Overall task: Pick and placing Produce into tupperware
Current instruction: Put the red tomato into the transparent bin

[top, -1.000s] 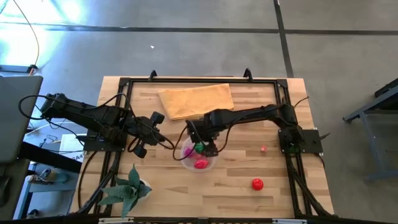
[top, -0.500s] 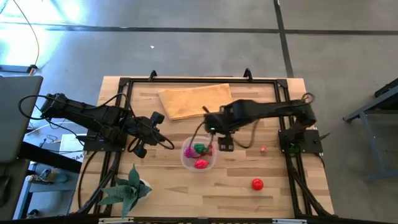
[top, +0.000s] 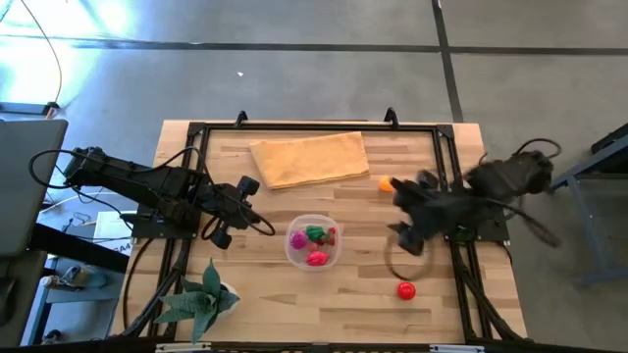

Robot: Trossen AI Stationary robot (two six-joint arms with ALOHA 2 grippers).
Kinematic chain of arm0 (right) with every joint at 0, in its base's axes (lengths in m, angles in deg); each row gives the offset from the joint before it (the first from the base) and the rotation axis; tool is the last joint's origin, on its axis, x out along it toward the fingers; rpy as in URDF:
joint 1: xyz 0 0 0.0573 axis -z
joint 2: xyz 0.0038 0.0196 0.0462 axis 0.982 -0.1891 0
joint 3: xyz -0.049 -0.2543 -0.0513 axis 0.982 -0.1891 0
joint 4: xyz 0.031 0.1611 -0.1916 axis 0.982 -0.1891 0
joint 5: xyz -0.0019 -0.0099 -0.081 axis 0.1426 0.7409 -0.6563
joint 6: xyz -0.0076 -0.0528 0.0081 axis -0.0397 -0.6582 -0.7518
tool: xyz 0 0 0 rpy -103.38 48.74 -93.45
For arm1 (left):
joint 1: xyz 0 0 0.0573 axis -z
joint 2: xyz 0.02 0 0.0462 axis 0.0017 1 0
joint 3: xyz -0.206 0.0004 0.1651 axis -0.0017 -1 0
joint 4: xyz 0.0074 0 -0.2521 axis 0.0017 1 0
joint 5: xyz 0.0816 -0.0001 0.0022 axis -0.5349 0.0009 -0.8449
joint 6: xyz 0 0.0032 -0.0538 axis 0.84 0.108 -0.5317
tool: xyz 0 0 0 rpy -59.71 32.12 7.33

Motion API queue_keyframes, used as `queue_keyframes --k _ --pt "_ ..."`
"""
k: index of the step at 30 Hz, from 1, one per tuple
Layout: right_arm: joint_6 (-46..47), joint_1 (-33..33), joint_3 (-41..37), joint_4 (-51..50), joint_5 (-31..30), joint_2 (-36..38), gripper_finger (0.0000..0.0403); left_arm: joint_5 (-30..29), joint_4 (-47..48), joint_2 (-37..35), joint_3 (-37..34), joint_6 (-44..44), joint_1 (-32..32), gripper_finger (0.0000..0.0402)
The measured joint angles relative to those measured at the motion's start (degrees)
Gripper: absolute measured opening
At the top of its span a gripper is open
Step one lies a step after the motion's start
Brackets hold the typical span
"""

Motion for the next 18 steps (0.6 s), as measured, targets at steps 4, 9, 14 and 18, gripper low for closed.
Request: queue_keyframes --k 4,9,14,18 --pt "12.5 -9.3 0.0 0.1 -3.8 0.9 0.0271 0.0 0.0 0.0 0.0 0.0 0.0 0.0003" --pt "24.2 -18.9 0.0 0.1 -5.6 -1.5 0.0271 0.0 0.0 0.0 0.0 0.0 0.0 0.0003" --pt "32.1 -24.9 -0.9 0.4 -7.3 -5.5 0.027 0.0 0.0 0.0 0.0 0.0 0.0 0.0003" --pt "42.5 -28.2 -10.7 0.1 -1.5 -5.2 0.0264 0.0 0.0 0.0 0.0 0.0 0.0 0.0003"
